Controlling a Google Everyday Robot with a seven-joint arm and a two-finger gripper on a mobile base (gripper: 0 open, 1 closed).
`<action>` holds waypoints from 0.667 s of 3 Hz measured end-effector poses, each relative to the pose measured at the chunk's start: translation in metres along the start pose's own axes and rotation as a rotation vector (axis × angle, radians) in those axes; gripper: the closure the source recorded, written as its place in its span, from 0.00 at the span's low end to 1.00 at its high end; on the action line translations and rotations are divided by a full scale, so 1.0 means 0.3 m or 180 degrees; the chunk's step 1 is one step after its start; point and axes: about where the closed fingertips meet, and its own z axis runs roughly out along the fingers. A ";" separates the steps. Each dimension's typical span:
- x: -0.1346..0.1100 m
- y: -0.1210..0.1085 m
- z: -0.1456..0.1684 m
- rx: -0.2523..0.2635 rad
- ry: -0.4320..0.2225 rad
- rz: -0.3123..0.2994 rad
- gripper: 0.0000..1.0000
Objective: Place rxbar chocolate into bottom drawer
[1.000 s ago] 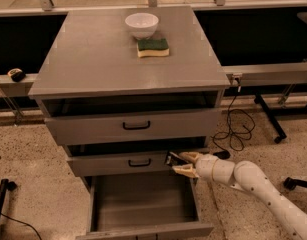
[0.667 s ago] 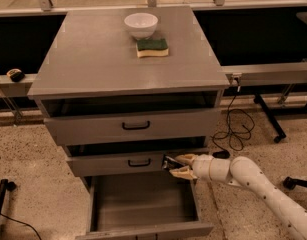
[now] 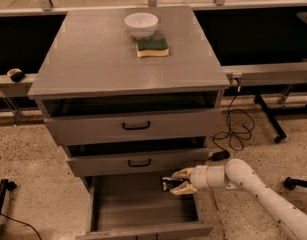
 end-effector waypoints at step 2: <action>0.141 0.064 0.230 -0.0428 0.0193 -0.0065 1.00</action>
Offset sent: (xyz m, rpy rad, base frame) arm 0.0065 0.0684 -0.1354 -0.1106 0.1395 0.1700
